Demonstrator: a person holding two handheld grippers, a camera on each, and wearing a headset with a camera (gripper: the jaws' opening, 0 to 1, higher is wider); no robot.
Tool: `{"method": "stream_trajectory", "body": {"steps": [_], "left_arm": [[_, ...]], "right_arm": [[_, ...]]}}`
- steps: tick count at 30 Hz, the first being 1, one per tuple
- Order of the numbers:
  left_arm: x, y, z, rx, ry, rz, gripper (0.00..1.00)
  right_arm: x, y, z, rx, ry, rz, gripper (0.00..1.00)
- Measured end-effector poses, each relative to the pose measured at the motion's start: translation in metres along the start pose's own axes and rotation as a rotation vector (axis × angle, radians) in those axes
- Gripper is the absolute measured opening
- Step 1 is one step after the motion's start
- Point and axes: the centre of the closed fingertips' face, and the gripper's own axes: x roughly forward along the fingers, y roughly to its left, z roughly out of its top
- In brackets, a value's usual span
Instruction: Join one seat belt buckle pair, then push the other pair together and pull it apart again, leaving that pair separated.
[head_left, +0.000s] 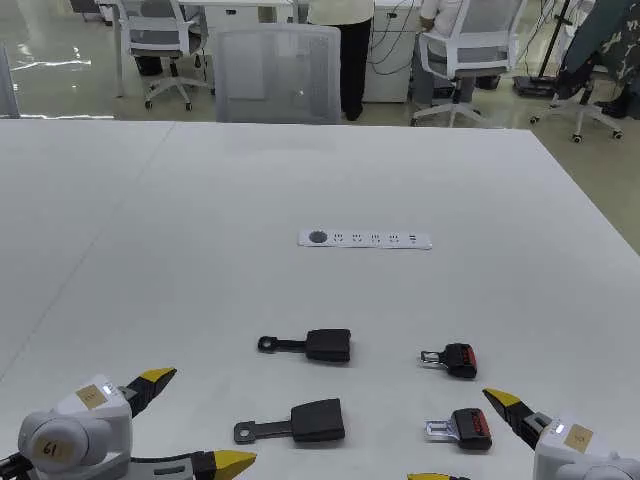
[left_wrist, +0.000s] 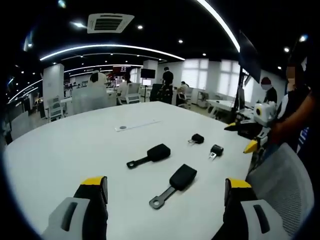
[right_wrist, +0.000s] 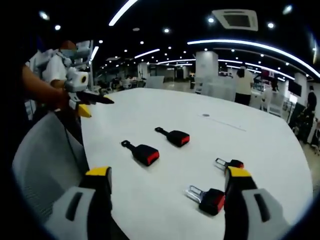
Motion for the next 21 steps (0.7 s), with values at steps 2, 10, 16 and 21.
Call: {"method": "stream_trajectory", "body": {"steps": [2, 10, 16, 21], "left_arm": [[0.0004, -0.0008, 0.0012, 0.001, 0.000, 0.000, 0.99], [0.0014, -0.0053, 0.0046, 0.007, 0.003, -0.004, 0.99], [0.0012, -0.0068, 0.0057, 0.009, 0.005, -0.005, 0.99], [0.0009, -0.0066, 0.0070, 0.009, 0.002, -0.004, 0.99]], "right_arm": [[-0.0001, -0.0002, 0.0002, -0.001, 0.000, 0.000, 0.95], [-0.0007, -0.0015, 0.0014, -0.004, 0.002, -0.001, 0.95], [-0.0013, -0.0027, 0.0019, -0.008, 0.003, -0.004, 0.95], [-0.0012, -0.0026, 0.0014, -0.004, 0.002, -0.004, 0.95]]}}
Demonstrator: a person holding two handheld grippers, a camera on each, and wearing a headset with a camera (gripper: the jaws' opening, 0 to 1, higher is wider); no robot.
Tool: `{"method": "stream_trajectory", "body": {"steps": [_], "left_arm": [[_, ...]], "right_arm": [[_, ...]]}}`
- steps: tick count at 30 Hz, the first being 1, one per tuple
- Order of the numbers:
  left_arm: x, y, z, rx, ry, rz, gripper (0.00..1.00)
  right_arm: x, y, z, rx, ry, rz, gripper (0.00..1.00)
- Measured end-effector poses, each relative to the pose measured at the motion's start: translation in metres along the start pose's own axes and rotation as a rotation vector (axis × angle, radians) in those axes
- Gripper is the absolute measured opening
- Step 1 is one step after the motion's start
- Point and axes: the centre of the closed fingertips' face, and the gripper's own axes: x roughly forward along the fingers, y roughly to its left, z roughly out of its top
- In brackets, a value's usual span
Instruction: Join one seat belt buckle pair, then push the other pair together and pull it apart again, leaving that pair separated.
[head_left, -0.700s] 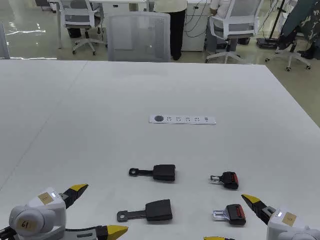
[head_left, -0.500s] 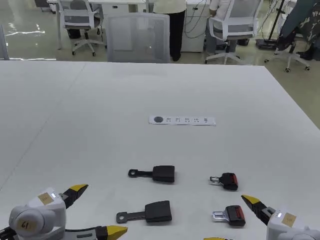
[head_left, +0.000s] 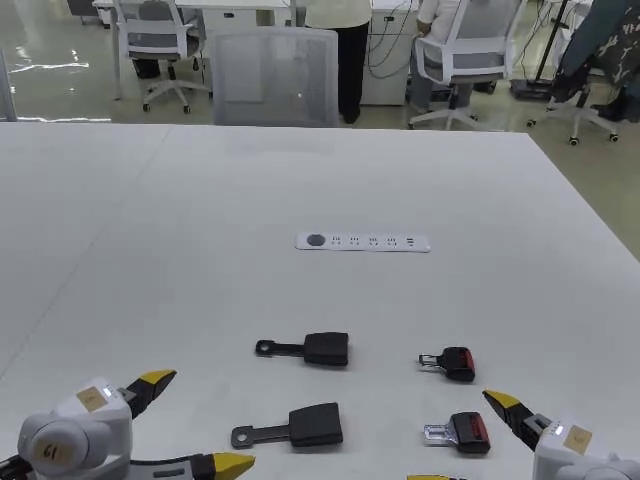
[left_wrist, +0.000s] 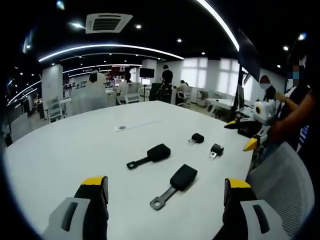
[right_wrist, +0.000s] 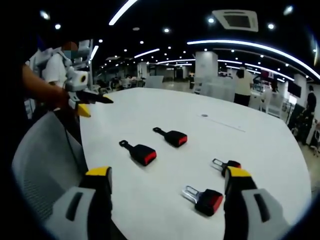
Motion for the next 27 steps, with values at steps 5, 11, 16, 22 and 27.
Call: {"method": "stream_trajectory", "body": {"steps": [5, 11, 16, 22, 27], "left_arm": [[-0.0004, -0.0014, 0.0010, 0.000, -0.002, 0.002, 0.99], [-0.0008, -0.0015, 0.0001, -0.001, 0.001, 0.002, 0.99], [-0.0005, -0.0009, 0.0006, -0.002, 0.000, 0.002, 0.98], [-0.0001, -0.0004, 0.0005, 0.000, 0.001, 0.003, 0.98], [-0.0006, -0.0010, 0.0008, 0.000, 0.001, 0.005, 0.98]], "right_arm": [[0.0002, 0.0007, 0.0003, -0.005, -0.001, 0.000, 0.94], [0.0000, -0.0007, 0.0010, -0.003, -0.003, -0.002, 0.94], [0.0002, -0.0010, 0.0008, -0.001, -0.004, -0.002, 0.94], [0.0003, -0.0018, 0.0007, 0.001, -0.004, -0.003, 0.94], [-0.0003, -0.0026, 0.0013, 0.000, -0.006, -0.007, 0.94]]}}
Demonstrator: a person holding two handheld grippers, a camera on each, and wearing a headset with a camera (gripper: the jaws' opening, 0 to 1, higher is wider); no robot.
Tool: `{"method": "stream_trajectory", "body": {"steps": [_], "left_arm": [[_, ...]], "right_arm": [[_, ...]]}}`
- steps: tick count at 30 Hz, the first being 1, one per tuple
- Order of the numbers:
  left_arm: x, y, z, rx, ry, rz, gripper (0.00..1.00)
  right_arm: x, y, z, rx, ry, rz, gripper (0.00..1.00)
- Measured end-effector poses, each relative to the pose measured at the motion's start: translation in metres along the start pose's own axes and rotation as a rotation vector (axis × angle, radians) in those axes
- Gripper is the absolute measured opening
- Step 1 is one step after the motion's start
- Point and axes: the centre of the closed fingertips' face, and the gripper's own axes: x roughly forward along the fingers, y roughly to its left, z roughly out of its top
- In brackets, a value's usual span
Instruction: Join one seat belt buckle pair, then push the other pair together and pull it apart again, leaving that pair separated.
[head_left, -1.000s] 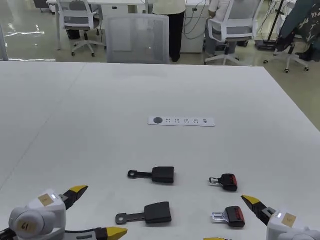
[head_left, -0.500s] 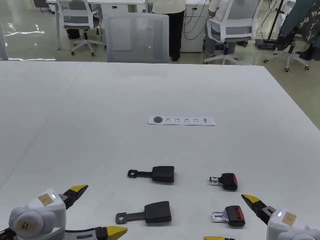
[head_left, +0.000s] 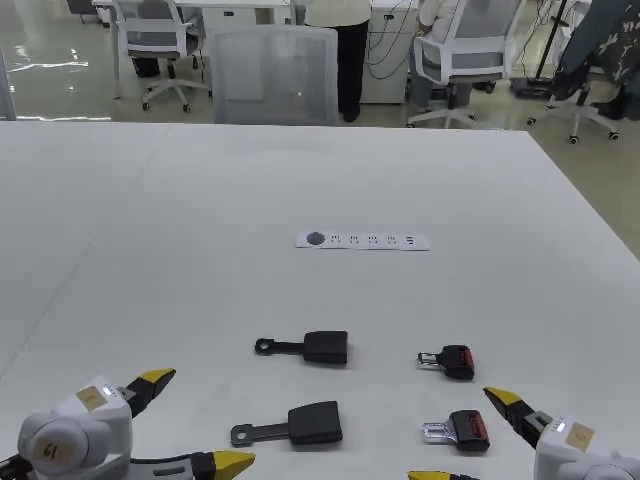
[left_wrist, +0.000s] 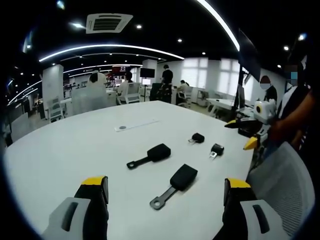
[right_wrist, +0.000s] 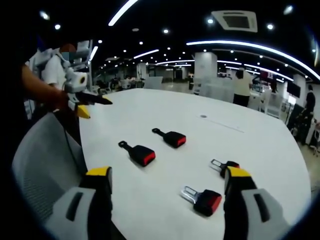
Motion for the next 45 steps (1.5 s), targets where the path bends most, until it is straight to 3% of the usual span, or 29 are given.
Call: {"method": "stream_trajectory", "body": {"steps": [28, 45], "left_arm": [[0.0007, 0.0052, -0.0062, 0.001, 0.001, -0.002, 0.98], [0.0066, 0.0010, -0.0075, 0.007, 0.013, -0.014, 0.98]], "right_arm": [[-0.0025, -0.0035, -0.0008, 0.001, 0.003, -0.006, 0.94], [-0.0015, -0.0073, -0.0049, 0.002, 0.016, 0.005, 0.94]]}}
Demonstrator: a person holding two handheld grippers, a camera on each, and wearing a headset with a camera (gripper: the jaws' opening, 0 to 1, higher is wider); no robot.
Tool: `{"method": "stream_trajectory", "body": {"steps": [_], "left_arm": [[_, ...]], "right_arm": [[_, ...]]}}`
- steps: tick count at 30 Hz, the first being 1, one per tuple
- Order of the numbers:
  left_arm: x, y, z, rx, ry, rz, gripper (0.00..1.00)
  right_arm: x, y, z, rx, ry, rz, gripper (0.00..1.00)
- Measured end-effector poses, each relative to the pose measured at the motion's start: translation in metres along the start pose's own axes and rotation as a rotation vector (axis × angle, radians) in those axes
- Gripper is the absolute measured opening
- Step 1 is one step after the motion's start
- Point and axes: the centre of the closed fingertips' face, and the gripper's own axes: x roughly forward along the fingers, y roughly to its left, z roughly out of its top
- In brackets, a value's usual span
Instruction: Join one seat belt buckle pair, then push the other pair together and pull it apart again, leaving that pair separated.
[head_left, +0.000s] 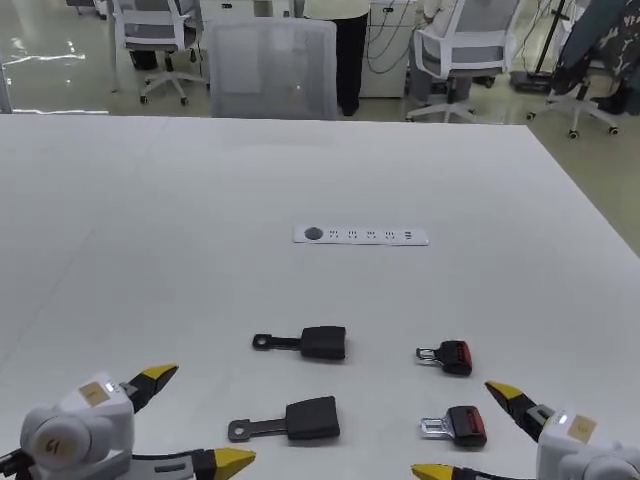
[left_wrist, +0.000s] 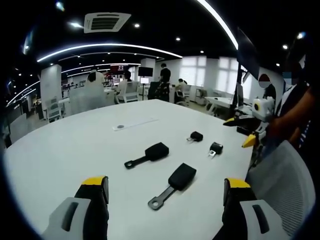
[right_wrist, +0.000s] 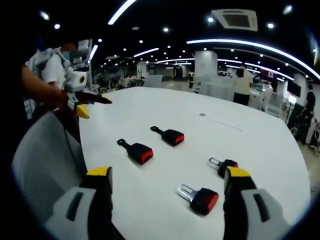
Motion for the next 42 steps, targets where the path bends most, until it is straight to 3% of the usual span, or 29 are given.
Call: {"method": "stream_trajectory", "body": {"steps": [26, 42], "left_arm": [[0.033, -0.006, -0.003, 0.018, 0.038, -0.037, 0.98], [0.061, -0.005, -0.007, 0.028, 0.077, -0.075, 0.97]], "right_arm": [[0.003, -0.021, -0.019, 0.010, 0.044, 0.015, 0.93], [0.020, -0.041, -0.034, 0.015, 0.092, 0.052, 0.91]]}}
